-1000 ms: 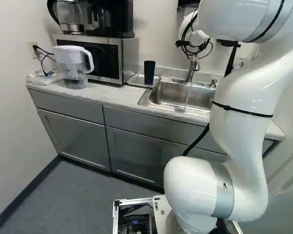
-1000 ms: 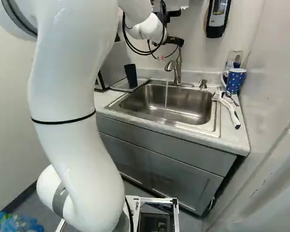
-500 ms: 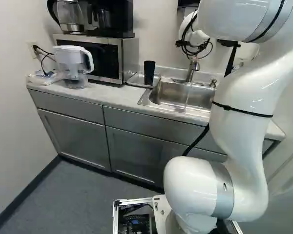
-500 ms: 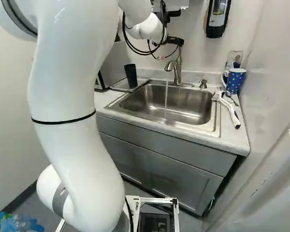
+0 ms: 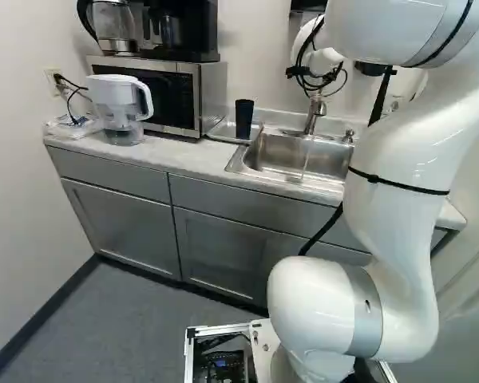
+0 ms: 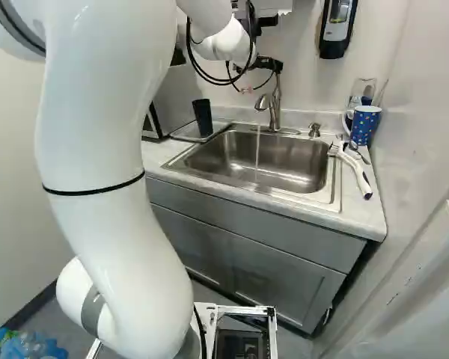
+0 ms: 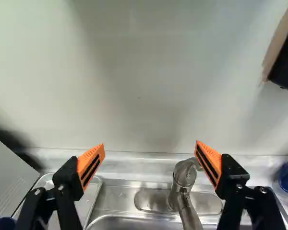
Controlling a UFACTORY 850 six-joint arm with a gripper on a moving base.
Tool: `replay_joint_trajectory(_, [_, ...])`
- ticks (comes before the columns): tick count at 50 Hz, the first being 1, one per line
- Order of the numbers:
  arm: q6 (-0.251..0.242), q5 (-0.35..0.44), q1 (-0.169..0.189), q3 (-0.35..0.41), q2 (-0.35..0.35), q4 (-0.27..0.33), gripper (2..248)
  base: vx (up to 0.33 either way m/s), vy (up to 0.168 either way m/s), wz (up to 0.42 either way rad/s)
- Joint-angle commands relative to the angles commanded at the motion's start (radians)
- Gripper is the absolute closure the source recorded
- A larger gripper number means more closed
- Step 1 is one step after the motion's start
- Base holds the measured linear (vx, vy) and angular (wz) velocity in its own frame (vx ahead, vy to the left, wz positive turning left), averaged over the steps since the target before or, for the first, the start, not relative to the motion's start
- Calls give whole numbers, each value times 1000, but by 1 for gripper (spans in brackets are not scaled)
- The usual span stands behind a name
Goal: Rinse the cup and place it in the tray
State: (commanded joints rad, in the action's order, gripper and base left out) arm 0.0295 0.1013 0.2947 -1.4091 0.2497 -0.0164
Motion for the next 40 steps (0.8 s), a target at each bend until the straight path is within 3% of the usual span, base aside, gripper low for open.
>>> replay_joint_trajectory(40, [0, -86, -8, 59, -53, 0, 3, 0, 0, 0])
